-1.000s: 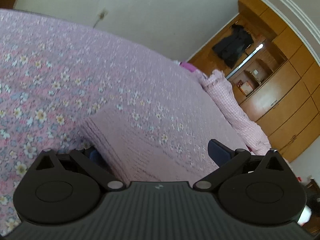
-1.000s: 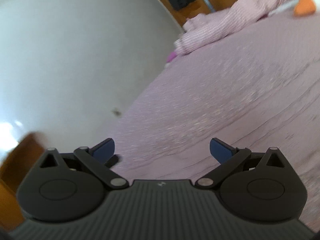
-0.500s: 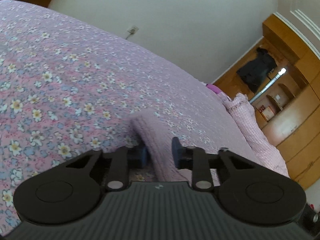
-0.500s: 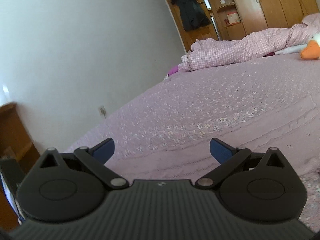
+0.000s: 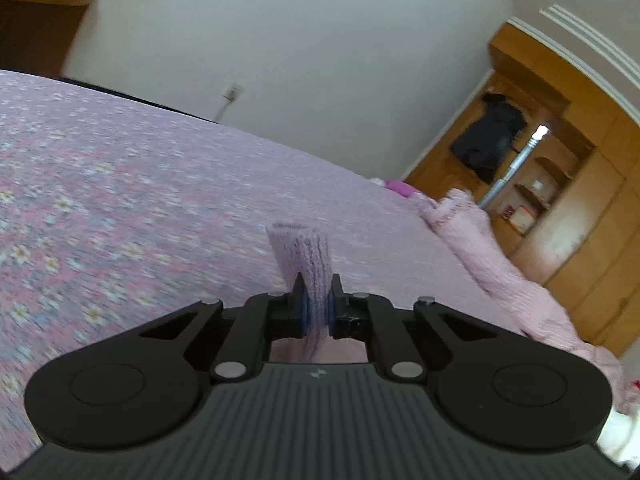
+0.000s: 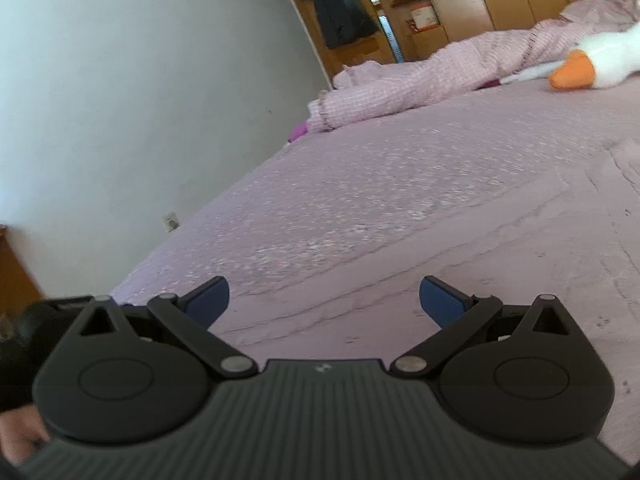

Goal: Fold small clothes
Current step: 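Carry the held cuff across the cardigan body and open the left gripper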

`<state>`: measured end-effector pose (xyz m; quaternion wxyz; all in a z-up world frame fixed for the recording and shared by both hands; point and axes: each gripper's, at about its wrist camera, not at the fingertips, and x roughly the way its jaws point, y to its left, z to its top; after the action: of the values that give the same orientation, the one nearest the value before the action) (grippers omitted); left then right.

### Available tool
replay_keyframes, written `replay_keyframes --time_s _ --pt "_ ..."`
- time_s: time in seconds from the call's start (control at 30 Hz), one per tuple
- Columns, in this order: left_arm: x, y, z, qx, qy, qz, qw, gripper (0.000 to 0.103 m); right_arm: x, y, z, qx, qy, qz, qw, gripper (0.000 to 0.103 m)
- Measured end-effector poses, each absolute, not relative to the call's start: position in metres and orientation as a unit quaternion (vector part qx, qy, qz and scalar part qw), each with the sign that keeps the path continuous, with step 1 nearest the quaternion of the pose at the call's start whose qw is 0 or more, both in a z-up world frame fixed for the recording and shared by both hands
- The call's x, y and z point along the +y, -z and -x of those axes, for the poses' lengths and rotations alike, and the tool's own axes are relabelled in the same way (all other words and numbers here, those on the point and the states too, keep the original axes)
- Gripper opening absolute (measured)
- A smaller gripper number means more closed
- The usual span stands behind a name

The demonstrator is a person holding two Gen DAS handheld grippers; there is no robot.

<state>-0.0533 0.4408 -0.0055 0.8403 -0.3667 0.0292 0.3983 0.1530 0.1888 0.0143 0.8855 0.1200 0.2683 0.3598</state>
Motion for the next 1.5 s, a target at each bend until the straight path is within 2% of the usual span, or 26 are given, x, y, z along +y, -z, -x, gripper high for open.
replay_keyframes --time_s 0.23,0.57,0.87,1.33,1.5 --pt "0.393 -0.023 0.022 0.047 -0.355 0.315 0.879 0.009 0.158 -0.024 -0.168 0.248 -0.34 -0.108 0.901 0.103" --pt "0.333 -0.059 -0.028 0.048 -0.305 0.285 0.907 0.009 0.054 -0.043 -0.203 0.218 -0.286 -0.099 0.928 0.103" --pt "0.281 -0.074 -0.076 0.059 -0.282 0.277 0.916 0.009 -0.03 -0.044 -0.241 0.235 -0.218 -0.145 0.936 0.103" --pt "0.184 -0.097 -0.149 0.089 -0.218 0.21 0.949 0.009 -0.107 -0.047 -0.246 0.223 -0.258 -0.116 0.933 0.103" --pt "0.153 -0.094 -0.168 0.102 -0.201 0.193 0.955 0.009 -0.134 -0.044 -0.251 0.243 -0.247 -0.116 0.931 0.103"
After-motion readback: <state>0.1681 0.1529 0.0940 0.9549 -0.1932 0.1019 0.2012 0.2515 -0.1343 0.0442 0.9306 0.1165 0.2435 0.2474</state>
